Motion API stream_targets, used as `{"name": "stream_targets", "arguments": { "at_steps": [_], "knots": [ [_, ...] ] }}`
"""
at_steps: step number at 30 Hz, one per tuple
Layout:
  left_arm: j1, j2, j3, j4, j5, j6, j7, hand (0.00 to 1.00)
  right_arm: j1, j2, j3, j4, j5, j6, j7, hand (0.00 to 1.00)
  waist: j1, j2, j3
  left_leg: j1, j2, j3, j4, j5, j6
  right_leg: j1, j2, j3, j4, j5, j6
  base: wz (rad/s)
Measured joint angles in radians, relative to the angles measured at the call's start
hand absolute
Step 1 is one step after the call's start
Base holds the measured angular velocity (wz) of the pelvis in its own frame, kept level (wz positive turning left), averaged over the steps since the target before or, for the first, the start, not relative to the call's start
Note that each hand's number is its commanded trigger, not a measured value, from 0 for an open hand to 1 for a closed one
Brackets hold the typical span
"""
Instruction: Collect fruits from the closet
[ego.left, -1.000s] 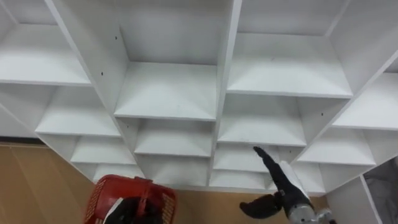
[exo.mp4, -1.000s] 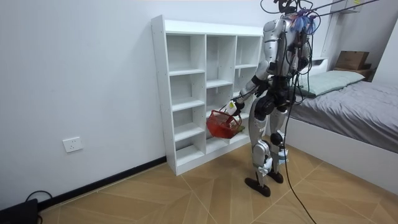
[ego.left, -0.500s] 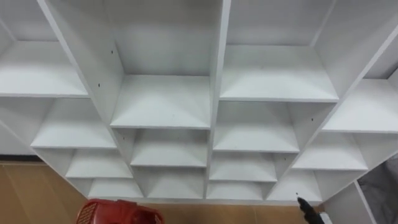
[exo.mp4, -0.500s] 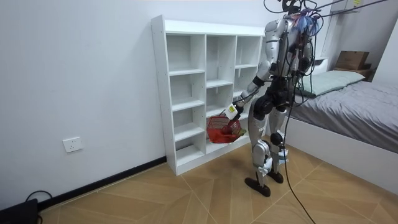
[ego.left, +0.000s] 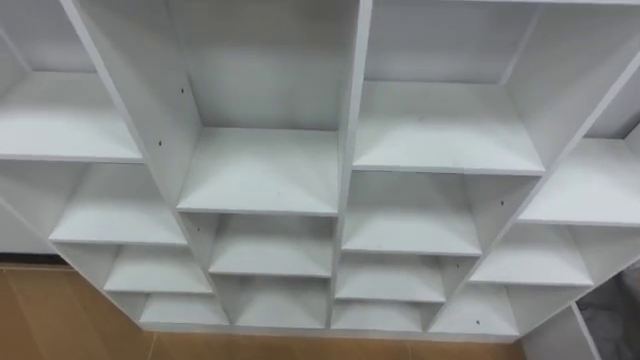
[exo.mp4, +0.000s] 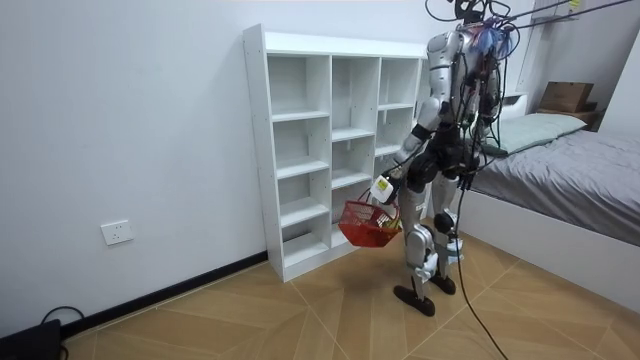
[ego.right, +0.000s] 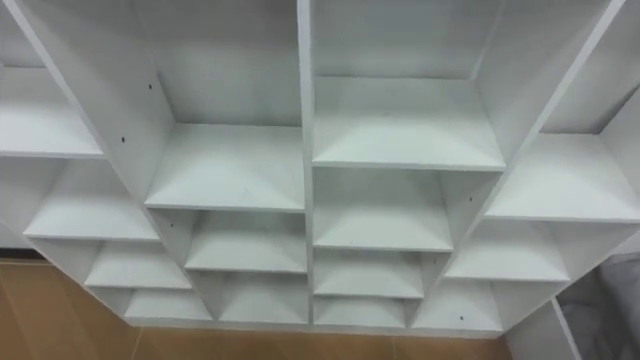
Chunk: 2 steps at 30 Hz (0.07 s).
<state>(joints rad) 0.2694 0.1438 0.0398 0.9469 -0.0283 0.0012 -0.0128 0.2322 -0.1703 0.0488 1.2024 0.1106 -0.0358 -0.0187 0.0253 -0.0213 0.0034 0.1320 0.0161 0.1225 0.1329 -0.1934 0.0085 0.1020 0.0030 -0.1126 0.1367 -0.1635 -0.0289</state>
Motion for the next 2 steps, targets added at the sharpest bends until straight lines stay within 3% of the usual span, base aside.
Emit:
{"name": "stream_targets", "arguments": {
  "at_steps": [2],
  "knots": [
    [0.002, -0.002, 0.000, 0.000, 0.000, 0.014, -0.001, 1.00, -0.001, 0.000, -0.006, 0.008, -0.004, 0.027, 0.010, 0.00, 0.000, -0.001, 0.0011, 0.009, 0.000, 0.000, 0.000, -0.005, 0.000, 0.013, 0.000, 0.000, 0.000, -0.003, 0.002, 0.00]
  ]
}}
